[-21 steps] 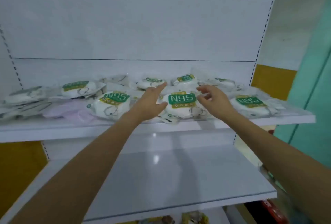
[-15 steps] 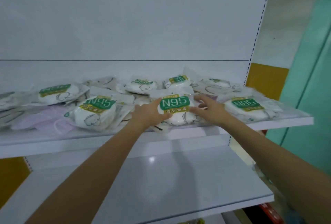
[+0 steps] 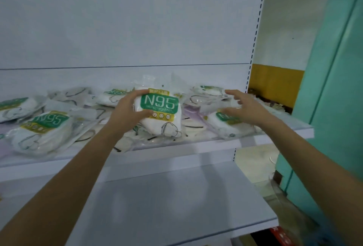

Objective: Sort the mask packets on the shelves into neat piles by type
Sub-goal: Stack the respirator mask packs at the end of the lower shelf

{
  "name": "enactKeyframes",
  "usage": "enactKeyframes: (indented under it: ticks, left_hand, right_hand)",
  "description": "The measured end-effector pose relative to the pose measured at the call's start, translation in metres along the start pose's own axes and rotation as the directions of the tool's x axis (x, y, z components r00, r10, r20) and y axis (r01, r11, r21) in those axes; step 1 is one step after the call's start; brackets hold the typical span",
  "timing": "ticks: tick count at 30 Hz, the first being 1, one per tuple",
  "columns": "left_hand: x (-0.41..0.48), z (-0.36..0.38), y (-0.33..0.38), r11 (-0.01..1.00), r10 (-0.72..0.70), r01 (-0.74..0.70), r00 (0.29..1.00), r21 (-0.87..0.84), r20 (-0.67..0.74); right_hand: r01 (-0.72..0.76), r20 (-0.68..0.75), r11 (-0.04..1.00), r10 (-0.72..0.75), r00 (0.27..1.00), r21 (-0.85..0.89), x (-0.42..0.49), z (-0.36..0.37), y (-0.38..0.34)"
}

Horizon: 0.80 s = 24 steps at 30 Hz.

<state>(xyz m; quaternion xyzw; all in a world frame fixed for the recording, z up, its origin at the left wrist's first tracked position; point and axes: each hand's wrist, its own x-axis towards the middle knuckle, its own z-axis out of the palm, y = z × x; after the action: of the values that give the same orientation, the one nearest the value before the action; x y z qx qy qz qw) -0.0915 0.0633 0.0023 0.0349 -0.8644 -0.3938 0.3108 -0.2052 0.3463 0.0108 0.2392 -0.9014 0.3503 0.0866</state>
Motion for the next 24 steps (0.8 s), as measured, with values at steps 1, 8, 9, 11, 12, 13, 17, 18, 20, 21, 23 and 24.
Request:
enactKeyframes:
  ticks: [1, 8, 9, 11, 12, 13, 17, 18, 20, 21, 23, 24]
  left_hand:
    - [0.001, 0.006, 0.003, 1.0, -0.007, 0.007, 1.0, -0.017, 0.005]
    - [0.006, 0.031, 0.015, 0.992, -0.091, 0.083, 0.993, -0.1, -0.071]
    - [0.004, 0.032, 0.015, 0.993, -0.084, 0.076, 0.992, -0.089, -0.092]
    - [-0.001, 0.033, 0.015, 0.996, -0.076, 0.07, 0.987, -0.047, -0.144]
    - [-0.004, 0.033, 0.016, 0.996, -0.086, 0.081, 0.981, -0.039, -0.173]
    - [-0.007, 0.032, 0.016, 0.995, -0.097, 0.091, 0.975, -0.04, -0.202]
    - [-0.015, 0.025, 0.018, 0.986, -0.146, 0.12, 0.953, -0.113, -0.265]
    - [-0.016, 0.023, 0.021, 0.984, -0.148, 0.114, 0.95, -0.138, -0.276]
    - [-0.015, 0.021, 0.03, 0.979, -0.142, 0.09, 0.946, -0.184, -0.293]
    - [-0.014, 0.021, 0.035, 0.973, -0.152, 0.092, 0.946, -0.213, -0.287]
    - [-0.011, 0.018, 0.044, 0.948, -0.174, 0.091, 0.951, -0.306, -0.256]
    - [-0.011, 0.014, 0.048, 0.919, -0.196, 0.097, 0.953, -0.381, -0.23]
  right_hand:
    - [-0.081, 0.03, 0.996, 0.082, 0.996, -0.048, 0.003, -0.01, 0.017]
    - [-0.249, 0.145, 0.965, 0.236, 0.961, 0.08, 0.004, -0.019, 0.055]
    - [-0.223, 0.136, 0.966, 0.205, 0.969, 0.129, 0.003, -0.02, 0.056]
    - [-0.138, 0.107, 0.963, 0.116, 0.987, 0.229, 0.0, -0.022, 0.057]
    - [-0.09, 0.086, 0.959, 0.07, 0.994, 0.268, -0.002, -0.025, 0.058]
    - [-0.04, 0.063, 0.953, 0.023, 0.998, 0.3, -0.004, -0.028, 0.058]
    - [0.118, -0.021, 0.899, -0.121, 0.992, 0.423, -0.004, -0.042, 0.049]
    - [0.144, -0.042, 0.867, -0.141, 0.989, 0.478, -0.003, -0.042, 0.044]
    - [0.191, -0.096, 0.801, -0.166, 0.981, 0.568, 0.002, -0.038, 0.028]
    - [0.215, -0.12, 0.77, -0.178, 0.977, 0.601, 0.004, -0.034, 0.016]
    - [0.247, -0.154, 0.703, -0.194, 0.969, 0.668, 0.01, -0.019, -0.012]
    - [0.251, -0.16, 0.673, -0.196, 0.967, 0.696, 0.013, -0.009, -0.027]
